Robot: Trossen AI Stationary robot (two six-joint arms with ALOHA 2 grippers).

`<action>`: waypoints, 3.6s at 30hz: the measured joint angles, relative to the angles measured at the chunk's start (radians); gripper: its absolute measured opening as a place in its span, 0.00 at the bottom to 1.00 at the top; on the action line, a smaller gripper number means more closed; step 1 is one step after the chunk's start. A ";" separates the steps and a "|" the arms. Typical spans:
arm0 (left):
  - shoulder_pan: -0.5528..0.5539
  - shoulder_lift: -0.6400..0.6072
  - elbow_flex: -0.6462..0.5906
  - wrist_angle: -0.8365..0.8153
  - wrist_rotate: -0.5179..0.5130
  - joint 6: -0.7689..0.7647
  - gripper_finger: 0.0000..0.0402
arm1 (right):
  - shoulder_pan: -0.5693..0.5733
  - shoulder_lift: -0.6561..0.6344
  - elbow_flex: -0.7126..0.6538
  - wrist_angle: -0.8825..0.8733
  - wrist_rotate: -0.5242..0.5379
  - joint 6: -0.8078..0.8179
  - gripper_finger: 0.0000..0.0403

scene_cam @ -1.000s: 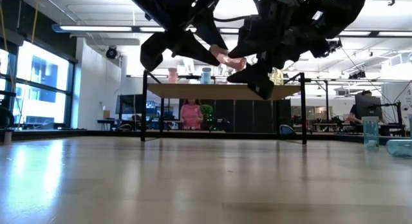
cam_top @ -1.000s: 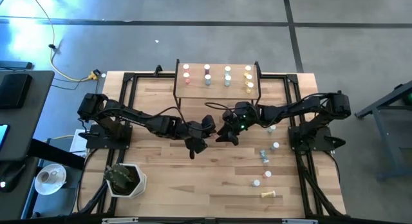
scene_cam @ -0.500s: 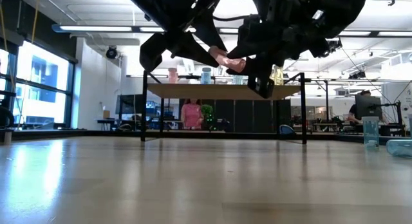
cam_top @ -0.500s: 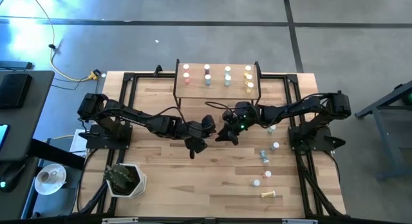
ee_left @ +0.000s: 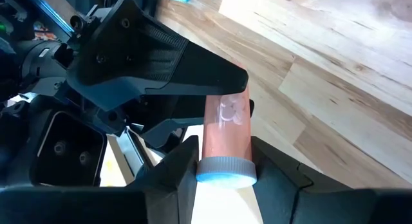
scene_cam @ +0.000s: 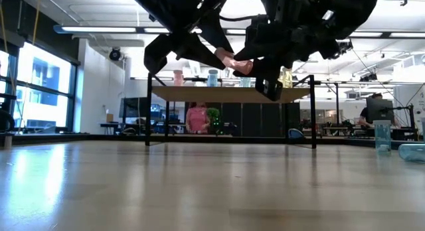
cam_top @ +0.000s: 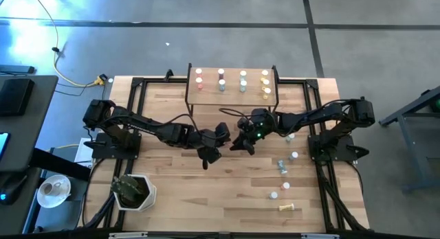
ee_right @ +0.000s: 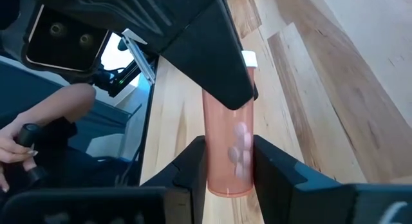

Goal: Pick and place medicine bottles onto shelf by color
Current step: Put the pink pill bottle on the shelf aligned with the other pink pill bottles

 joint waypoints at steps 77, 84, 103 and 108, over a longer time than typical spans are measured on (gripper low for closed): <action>0.243 -0.302 -0.001 -0.448 0.543 -1.154 0.52 | 0.132 0.289 0.129 0.393 0.452 -0.374 0.22; 0.235 -0.271 0.000 -0.470 0.543 -1.145 0.52 | 0.139 0.325 0.197 0.359 0.450 -0.389 0.22; 0.210 -0.272 0.000 -0.491 0.548 -1.126 0.51 | 0.164 0.325 0.197 0.407 0.484 -0.379 0.22; 0.208 -0.272 0.000 -0.465 0.548 -1.127 0.46 | 0.164 0.325 0.197 0.412 0.484 -0.379 0.22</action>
